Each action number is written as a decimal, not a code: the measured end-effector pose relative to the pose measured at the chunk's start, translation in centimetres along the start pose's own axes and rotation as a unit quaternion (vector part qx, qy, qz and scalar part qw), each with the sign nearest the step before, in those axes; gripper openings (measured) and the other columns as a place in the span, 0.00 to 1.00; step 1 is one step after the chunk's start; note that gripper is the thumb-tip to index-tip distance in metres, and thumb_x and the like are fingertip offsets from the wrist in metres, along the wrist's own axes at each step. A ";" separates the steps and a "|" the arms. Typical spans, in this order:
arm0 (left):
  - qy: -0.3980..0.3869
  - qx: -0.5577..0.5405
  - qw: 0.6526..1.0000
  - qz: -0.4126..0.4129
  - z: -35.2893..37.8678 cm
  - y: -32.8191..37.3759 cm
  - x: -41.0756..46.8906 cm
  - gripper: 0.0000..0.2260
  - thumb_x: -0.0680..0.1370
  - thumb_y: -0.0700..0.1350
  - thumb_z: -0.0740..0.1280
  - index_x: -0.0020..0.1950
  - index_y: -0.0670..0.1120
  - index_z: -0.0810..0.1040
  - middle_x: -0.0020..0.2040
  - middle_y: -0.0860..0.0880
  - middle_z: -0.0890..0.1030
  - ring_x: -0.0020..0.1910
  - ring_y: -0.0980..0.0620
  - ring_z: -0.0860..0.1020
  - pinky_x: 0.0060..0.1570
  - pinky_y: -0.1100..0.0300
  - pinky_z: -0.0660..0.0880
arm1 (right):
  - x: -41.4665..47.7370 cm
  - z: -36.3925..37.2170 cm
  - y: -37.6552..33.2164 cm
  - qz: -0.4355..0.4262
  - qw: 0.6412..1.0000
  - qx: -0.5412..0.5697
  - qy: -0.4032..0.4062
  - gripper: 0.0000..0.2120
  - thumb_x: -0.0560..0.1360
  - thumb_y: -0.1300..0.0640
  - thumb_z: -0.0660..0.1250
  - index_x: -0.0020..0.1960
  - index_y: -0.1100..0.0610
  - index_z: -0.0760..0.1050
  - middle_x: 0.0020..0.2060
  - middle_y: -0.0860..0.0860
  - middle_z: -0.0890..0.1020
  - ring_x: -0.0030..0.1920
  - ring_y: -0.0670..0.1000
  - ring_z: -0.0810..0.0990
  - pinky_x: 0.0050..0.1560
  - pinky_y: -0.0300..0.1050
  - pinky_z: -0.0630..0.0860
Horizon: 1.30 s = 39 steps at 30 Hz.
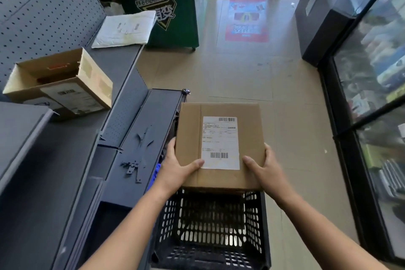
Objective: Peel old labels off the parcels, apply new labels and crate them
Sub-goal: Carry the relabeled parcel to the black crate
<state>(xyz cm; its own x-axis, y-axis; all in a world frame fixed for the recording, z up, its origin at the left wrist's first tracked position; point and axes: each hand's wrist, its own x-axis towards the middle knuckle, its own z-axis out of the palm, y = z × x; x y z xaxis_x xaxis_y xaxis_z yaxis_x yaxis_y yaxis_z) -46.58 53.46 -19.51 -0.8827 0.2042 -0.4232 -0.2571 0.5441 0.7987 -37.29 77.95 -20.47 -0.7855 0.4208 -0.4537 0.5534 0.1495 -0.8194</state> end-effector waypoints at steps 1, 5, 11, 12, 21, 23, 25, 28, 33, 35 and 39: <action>-0.014 0.001 1.000 -0.010 1.0 -1.3 1.6 0.52 0.67 0.60 0.80 0.81 0.54 0.52 0.73 0.53 0.71 0.68 0.53 0.72 0.70 0.54 0.69 | 1.5 0.5 1.4 0.012 1.000 -0.004 -0.002 0.35 0.75 0.45 0.71 0.76 0.49 0.58 0.65 0.46 0.76 0.62 0.48 0.77 0.66 0.53 0.74; -0.034 0.002 0.999 -0.031 2.2 -3.4 3.7 0.51 0.68 0.58 0.80 0.81 0.54 0.51 0.71 0.54 0.72 0.64 0.56 0.72 0.65 0.60 0.69 | 3.6 2.0 3.1 0.039 0.999 -0.009 -0.003 0.39 0.73 0.44 0.72 0.77 0.52 0.57 0.67 0.48 0.74 0.65 0.49 0.75 0.68 0.53 0.72; -0.050 0.033 0.996 -0.059 3.8 -7.6 6.8 0.52 0.69 0.57 0.79 0.82 0.54 0.50 0.75 0.52 0.69 0.69 0.54 0.70 0.71 0.55 0.66 | 6.0 4.4 6.9 0.077 0.996 -0.031 -0.012 0.36 0.77 0.52 0.70 0.78 0.55 0.55 0.66 0.48 0.74 0.62 0.46 0.74 0.66 0.44 0.70; -0.050 0.035 0.996 -0.063 4.0 -8.1 7.2 0.52 0.69 0.57 0.80 0.82 0.53 0.50 0.76 0.51 0.69 0.71 0.53 0.70 0.71 0.54 0.66 | 6.3 4.7 7.3 0.082 0.996 -0.031 -0.012 0.36 0.77 0.52 0.70 0.78 0.55 0.55 0.65 0.47 0.73 0.61 0.46 0.74 0.65 0.42 0.69; -0.065 0.034 0.993 -0.095 5.7 -11.3 9.2 0.51 0.70 0.55 0.79 0.82 0.54 0.48 0.78 0.51 0.65 0.74 0.52 0.66 0.75 0.53 0.62 | 8.3 6.4 9.7 0.111 0.993 -0.050 -0.014 0.31 0.77 0.52 0.69 0.75 0.52 0.58 0.62 0.45 0.75 0.58 0.46 0.75 0.63 0.45 0.71; -0.063 0.036 0.993 -0.095 6.1 -11.7 9.7 0.52 0.70 0.56 0.79 0.82 0.55 0.48 0.78 0.52 0.65 0.75 0.51 0.66 0.76 0.49 0.63 | 8.6 6.6 10.0 0.115 0.992 -0.052 -0.012 0.31 0.77 0.52 0.69 0.75 0.52 0.58 0.60 0.44 0.75 0.57 0.45 0.75 0.59 0.41 0.70; -0.062 0.032 0.993 -0.095 6.3 -11.8 10.1 0.51 0.70 0.55 0.80 0.82 0.56 0.48 0.78 0.54 0.65 0.75 0.52 0.66 0.75 0.50 0.63 | 9.0 6.8 10.3 0.115 0.992 -0.045 -0.004 0.30 0.78 0.53 0.69 0.75 0.52 0.59 0.61 0.44 0.75 0.57 0.45 0.75 0.59 0.40 0.69; -0.061 0.030 0.993 -0.095 6.6 -11.9 10.5 0.51 0.70 0.54 0.79 0.82 0.56 0.48 0.77 0.54 0.66 0.74 0.52 0.67 0.74 0.52 0.64 | 9.2 6.9 10.5 0.107 0.993 -0.044 0.002 0.30 0.77 0.54 0.69 0.75 0.51 0.60 0.61 0.44 0.76 0.57 0.45 0.75 0.59 0.40 0.68; -0.067 0.064 0.991 -0.093 6.2 -12.3 10.3 0.52 0.70 0.59 0.78 0.82 0.56 0.45 0.80 0.53 0.61 0.77 0.51 0.62 0.76 0.48 0.61 | 9.0 6.9 10.4 0.101 0.994 -0.050 -0.003 0.33 0.77 0.54 0.70 0.76 0.52 0.58 0.67 0.47 0.74 0.63 0.47 0.74 0.65 0.43 0.70; -0.067 0.088 0.990 -0.083 5.9 -11.7 10.2 0.50 0.72 0.61 0.75 0.83 0.55 0.44 0.82 0.51 0.55 0.79 0.50 0.58 0.77 0.48 0.58 | 8.8 6.8 9.9 0.088 0.994 -0.066 0.006 0.36 0.77 0.53 0.69 0.78 0.54 0.54 0.72 0.49 0.69 0.69 0.48 0.70 0.71 0.45 0.65; -0.042 0.129 0.990 -0.034 5.0 -9.9 9.7 0.41 0.78 0.59 0.68 0.83 0.54 0.46 0.82 0.53 0.54 0.79 0.51 0.57 0.74 0.50 0.60 | 8.2 6.2 8.1 0.046 0.993 -0.111 0.023 0.34 0.78 0.54 0.67 0.79 0.55 0.54 0.73 0.52 0.65 0.71 0.48 0.65 0.69 0.39 0.60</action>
<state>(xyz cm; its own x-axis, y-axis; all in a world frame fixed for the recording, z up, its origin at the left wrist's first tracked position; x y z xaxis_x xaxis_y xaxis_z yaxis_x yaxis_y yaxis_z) -50.62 54.13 -33.71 -0.8277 0.2212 -0.5158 -0.1961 0.7471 0.6352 -41.01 77.02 -32.99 -0.7179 0.4816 -0.5026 0.6738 0.2992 -0.6757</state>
